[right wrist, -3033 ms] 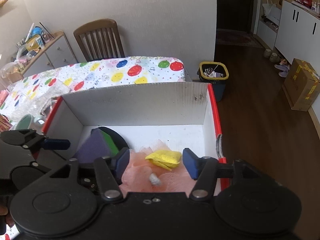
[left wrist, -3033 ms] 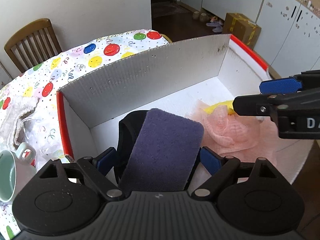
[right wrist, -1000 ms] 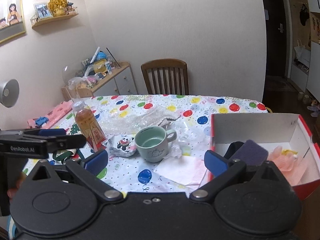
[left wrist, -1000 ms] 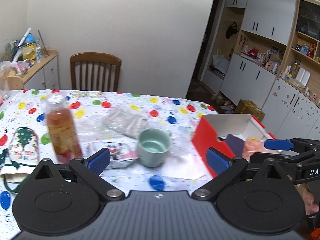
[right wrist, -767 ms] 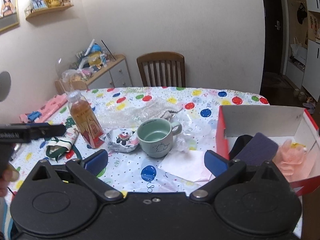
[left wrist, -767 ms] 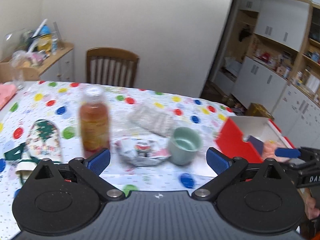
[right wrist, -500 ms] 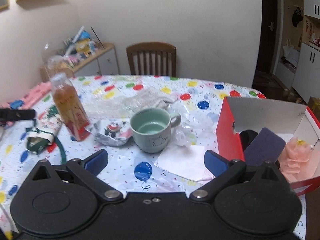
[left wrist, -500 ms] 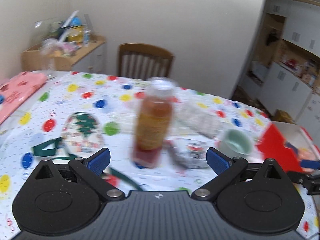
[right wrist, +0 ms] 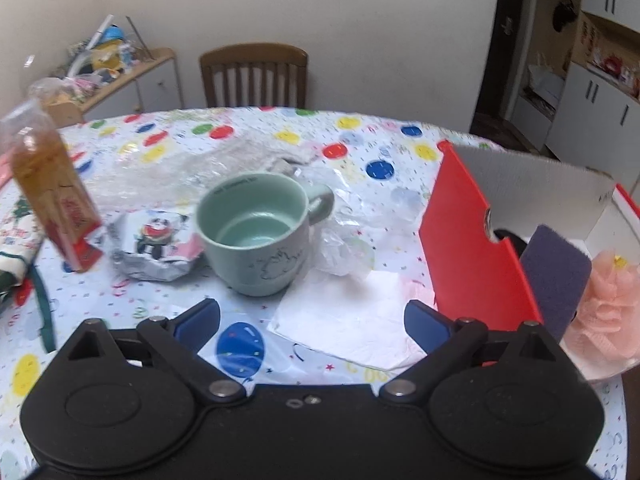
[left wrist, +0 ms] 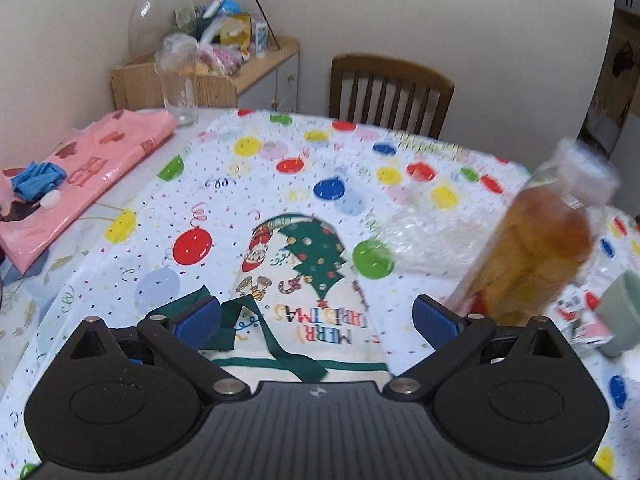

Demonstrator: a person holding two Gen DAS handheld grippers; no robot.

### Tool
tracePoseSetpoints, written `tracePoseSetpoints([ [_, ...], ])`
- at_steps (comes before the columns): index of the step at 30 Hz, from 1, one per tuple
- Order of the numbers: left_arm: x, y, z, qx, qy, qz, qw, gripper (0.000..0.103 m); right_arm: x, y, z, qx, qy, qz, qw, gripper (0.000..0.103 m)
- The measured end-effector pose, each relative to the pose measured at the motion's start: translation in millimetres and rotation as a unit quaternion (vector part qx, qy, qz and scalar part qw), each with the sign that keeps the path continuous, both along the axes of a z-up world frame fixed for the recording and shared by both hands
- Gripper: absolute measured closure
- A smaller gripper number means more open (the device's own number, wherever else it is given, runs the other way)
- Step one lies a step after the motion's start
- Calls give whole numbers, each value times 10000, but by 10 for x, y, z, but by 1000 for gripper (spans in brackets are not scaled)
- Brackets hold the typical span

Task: Organize soft objects
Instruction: 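Move both tools away from the box toward the items on the table, then grasp the Christmas-print sock with the left gripper while the right gripper grasps the white tissue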

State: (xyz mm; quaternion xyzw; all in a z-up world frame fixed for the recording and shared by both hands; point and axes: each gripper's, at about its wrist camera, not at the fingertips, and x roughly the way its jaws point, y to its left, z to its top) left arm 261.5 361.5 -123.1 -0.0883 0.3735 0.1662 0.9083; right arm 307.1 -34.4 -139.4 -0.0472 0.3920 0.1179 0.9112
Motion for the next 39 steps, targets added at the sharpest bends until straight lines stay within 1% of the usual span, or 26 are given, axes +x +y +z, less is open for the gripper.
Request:
tracePoseSetpoints([
  [7, 280, 134, -254, 9, 354, 18, 9994, 0, 229, 54, -251, -123, 176, -322, 9992, 6],
  [14, 480, 200, -488, -4, 688, 10, 9976, 0, 411, 76, -374, -243, 238, -594, 9977, 6],
  [20, 514, 240, -582, -29, 748, 17, 9972, 0, 472, 61, -487, -288, 342, -761, 9961, 8],
  [21, 521, 242, -584, -37, 747, 15, 9972, 0, 481, 54, -505, -290, 372, -799, 9957, 9],
  [22, 527, 246, -589, -56, 742, 19, 9972, 0, 490, 44, -523, -286, 414, -839, 9952, 13],
  [27, 528, 270, -610, -130, 702, 87, 9974, 1, 488, -5, -559, -82, 502, -947, 9942, 17],
  [30, 520, 273, -606, -141, 666, 105, 9976, 6, 463, 2, -550, -54, 453, -931, 9946, 25],
  [31, 517, 274, -600, -146, 654, 119, 9977, 9, 463, 2, -543, -44, 443, -938, 9946, 29],
  [33, 510, 269, -588, -141, 632, 131, 9978, 15, 461, 6, -535, -36, 430, -948, 9946, 33],
  [35, 500, 259, -562, -111, 569, 124, 9982, 32, 453, 8, -525, -39, 404, -944, 9947, 44],
  [36, 501, 254, -548, -110, 544, 114, 9984, 37, 457, 7, -519, -30, 389, -924, 9950, 51],
  [37, 501, 252, -537, -115, 518, 116, 9985, 47, 454, 9, -512, -45, 379, -916, 9951, 58],
  [38, 501, 252, -528, -128, 498, 120, 9986, 54, 456, 13, -505, -64, 373, -905, 9952, 62],
  [39, 501, 251, -523, -136, 486, 118, 9987, 57, 460, 14, -497, -59, 371, -888, 9953, 73],
])
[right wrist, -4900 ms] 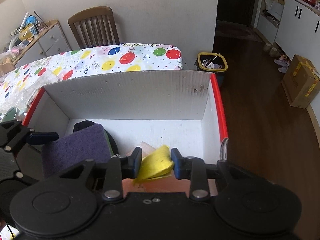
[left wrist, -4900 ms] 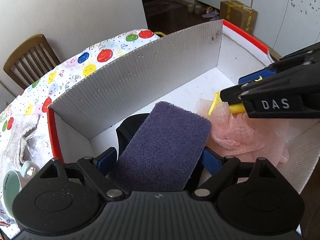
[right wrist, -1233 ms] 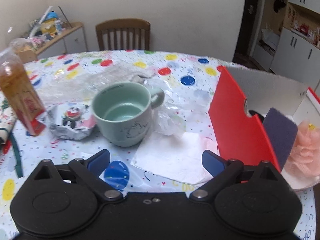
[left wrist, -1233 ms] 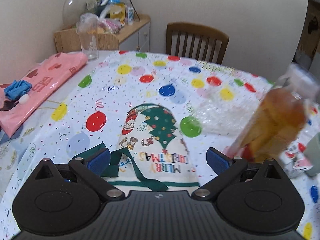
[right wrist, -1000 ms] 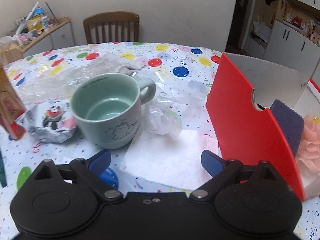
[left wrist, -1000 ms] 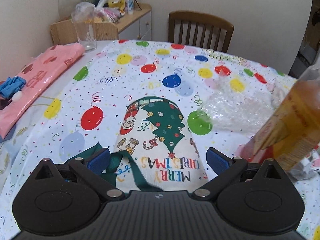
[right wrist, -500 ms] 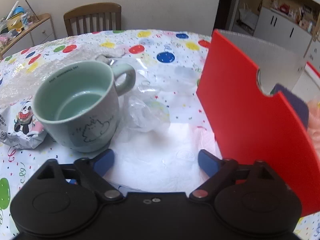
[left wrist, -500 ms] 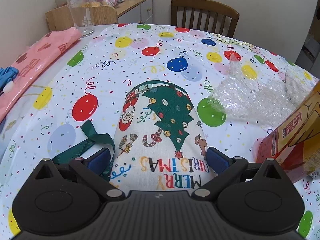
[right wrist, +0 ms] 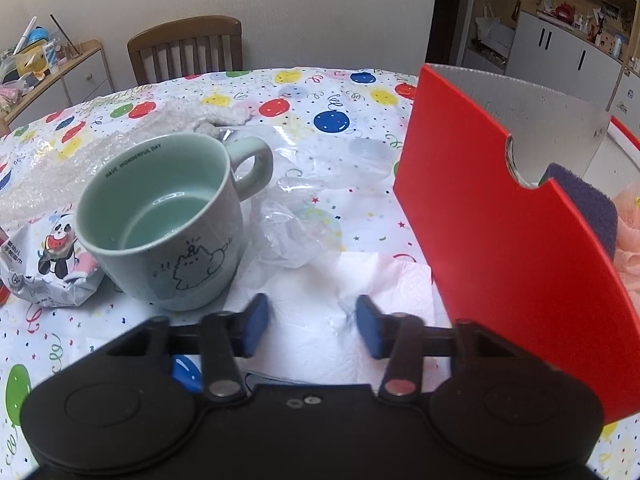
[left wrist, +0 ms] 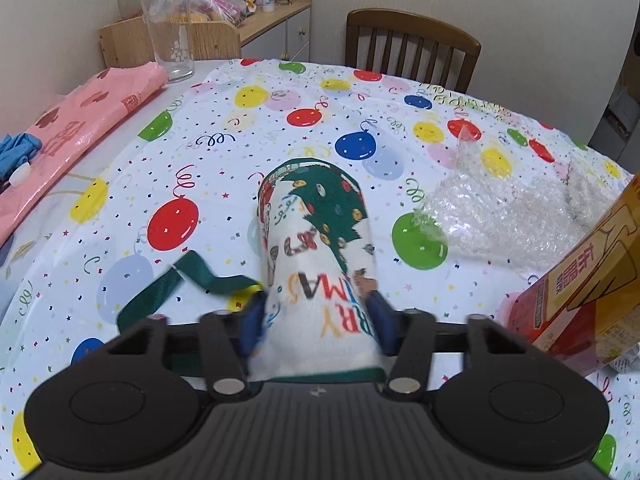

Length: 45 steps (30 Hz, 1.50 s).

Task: Organize soft objects
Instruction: 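Grasp the Christmas-print sock with the left gripper while the right gripper grasps the white tissue, then carry the sock and tissue with both grippers over the red box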

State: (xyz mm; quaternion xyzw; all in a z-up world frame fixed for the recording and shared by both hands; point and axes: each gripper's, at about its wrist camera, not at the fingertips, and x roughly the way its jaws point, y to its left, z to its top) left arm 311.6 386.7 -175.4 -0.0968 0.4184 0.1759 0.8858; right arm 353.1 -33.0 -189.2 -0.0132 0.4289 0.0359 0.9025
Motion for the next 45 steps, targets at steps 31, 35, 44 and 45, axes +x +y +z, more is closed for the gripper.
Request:
tracePoseSetpoints([
  [31, -888, -457, 699, -468, -594, -248, 9968, 85, -779, -476, 976, 679, -762, 536, 9933, 102],
  [35, -1025, -691, 883, -505, -739, -464, 9949, 85, -869, -568, 1156, 761, -867, 664, 9911, 102],
  [44, -1158, -1447, 1303, -600, -1042, -1120, 9864, 85, -1000, -883, 1521, 1011, -1078, 882, 9851, 102],
  [45, -1155, -1543, 1335, -622, -1072, -1195, 9851, 85, -1002, -929, 1547, 1026, -1098, 888, 9846, 102],
])
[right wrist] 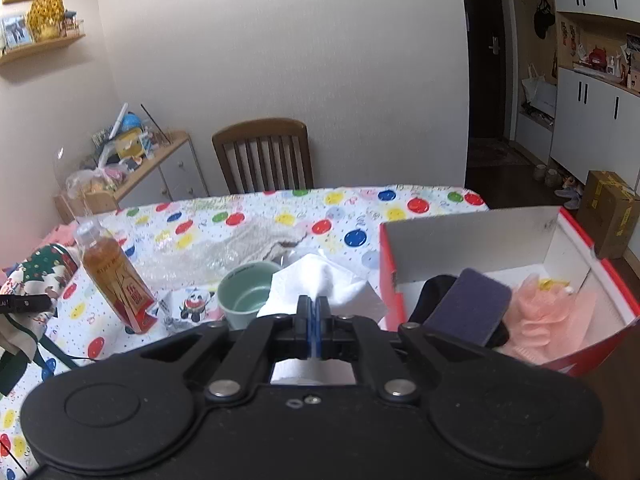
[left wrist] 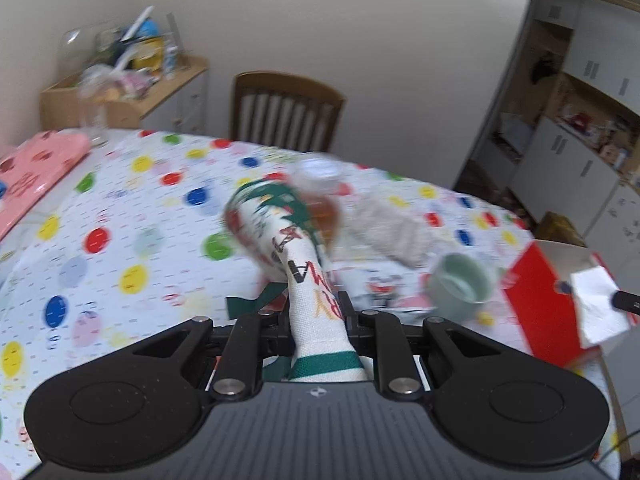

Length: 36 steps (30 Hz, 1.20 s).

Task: Organize soft objects
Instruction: 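Carry the sock and tissue with both grippers over the red box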

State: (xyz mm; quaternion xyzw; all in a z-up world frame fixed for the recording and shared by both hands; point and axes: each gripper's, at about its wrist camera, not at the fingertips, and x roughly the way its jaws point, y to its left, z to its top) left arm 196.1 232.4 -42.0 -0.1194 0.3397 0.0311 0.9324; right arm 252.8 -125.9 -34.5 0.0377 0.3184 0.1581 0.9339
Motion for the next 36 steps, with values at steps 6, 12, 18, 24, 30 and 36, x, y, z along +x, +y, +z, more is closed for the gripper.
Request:
tracePoseSetpoints([
  [6, 71, -602, 149, -4, -191, -452, 9988, 85, 27, -331, 123, 82, -127, 5, 9999, 102],
  [12, 190, -1185, 211, -1, -224, -815, 9964, 85, 89, -716, 194, 152, -233, 15, 9996, 102],
  [18, 384, -1817, 323, -60, -322, -1259, 9915, 85, 169, -1155, 235, 115, -322, -66, 9994, 102],
  [24, 675, -2415, 497, -160, -469, -1633, 9853, 85, 291, -1586, 202, 80, -325, -214, 9992, 102],
  [30, 959, -2940, 768, -156, -813, -1875, 9788, 85, 429, -1941, 117, 100, -230, -337, 9991, 102],
  [36, 1245, -3373, 980, -151, -1066, -2046, 9729, 85, 549, -2152, 64, 51, -212, -358, 9991, 102],
])
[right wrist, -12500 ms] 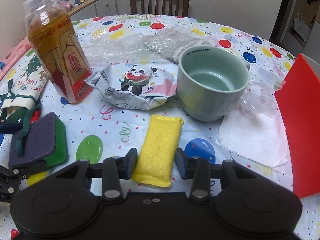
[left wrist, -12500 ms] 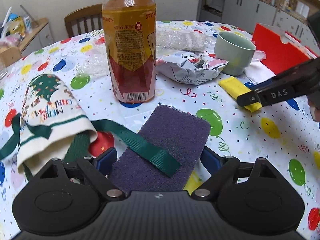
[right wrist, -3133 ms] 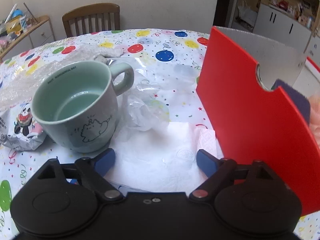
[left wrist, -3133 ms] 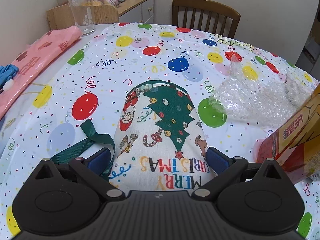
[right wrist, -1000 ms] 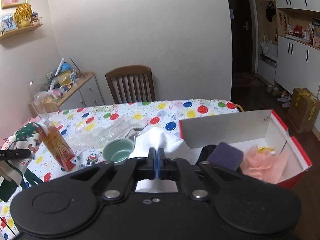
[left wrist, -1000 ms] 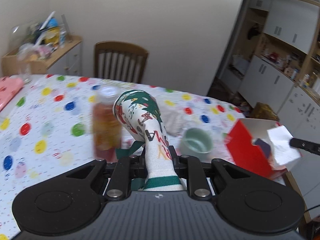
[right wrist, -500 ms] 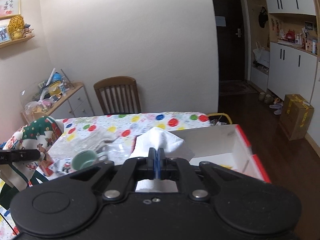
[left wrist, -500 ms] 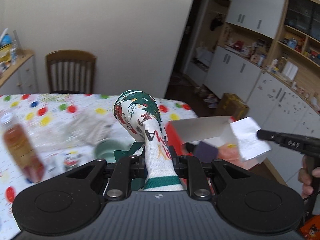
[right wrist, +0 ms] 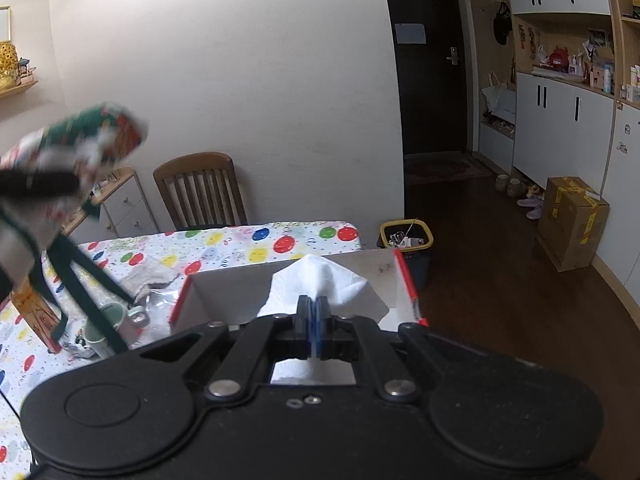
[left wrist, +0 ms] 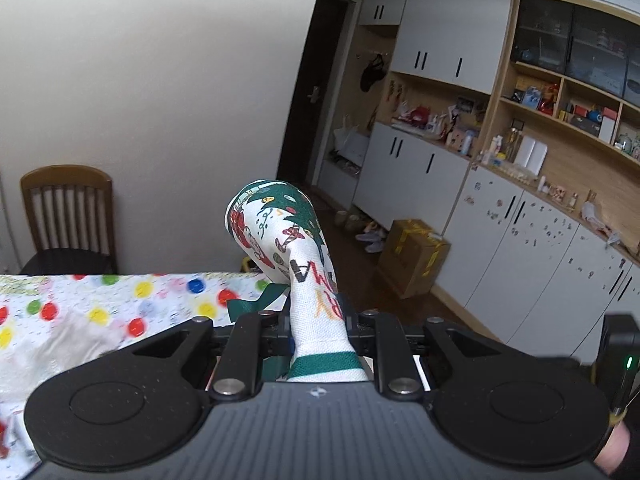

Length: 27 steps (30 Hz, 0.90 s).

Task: Organize soft objects
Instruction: 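Carry the sock and tissue with both grippers over the red box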

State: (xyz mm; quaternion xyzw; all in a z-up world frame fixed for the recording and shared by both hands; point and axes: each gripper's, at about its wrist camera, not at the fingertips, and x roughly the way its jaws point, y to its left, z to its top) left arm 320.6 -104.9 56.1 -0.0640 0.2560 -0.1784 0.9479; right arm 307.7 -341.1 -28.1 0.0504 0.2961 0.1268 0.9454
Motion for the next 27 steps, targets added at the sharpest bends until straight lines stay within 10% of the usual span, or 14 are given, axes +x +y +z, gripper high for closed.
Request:
tracePoseSetpoints([
  [27, 890, -804, -1587, 939, 1659, -275, 9813, 85, 738, -68, -648, -259, 760, 213, 9965, 102],
])
